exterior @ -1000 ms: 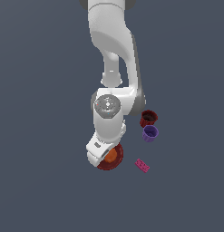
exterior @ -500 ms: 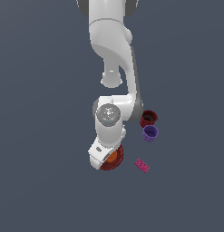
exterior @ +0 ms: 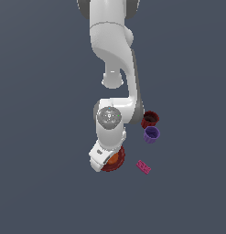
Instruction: Pick up a designated object from a clutter of objects.
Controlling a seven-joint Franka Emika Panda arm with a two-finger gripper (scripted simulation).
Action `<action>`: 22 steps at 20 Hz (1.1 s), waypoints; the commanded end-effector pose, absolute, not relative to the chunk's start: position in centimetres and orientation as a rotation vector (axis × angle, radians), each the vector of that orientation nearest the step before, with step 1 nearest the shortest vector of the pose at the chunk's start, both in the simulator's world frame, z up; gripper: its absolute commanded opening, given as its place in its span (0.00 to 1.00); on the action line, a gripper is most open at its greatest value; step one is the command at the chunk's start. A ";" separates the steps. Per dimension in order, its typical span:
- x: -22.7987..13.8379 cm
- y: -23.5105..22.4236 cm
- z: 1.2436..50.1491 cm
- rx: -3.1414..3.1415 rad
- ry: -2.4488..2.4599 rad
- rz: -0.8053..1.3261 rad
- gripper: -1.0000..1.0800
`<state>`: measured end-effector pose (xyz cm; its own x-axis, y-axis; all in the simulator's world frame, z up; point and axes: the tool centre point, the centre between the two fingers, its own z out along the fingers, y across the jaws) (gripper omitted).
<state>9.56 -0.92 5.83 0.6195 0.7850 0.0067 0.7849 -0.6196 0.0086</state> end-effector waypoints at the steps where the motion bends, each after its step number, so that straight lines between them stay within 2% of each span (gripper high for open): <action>1: 9.2 -1.0 5.1 2.828 1.368 0.000 0.00; 13: 9.1 -1.2 7.4 2.821 1.369 0.020 0.00; 22: 7.0 -2.5 12.4 2.822 1.369 0.017 0.00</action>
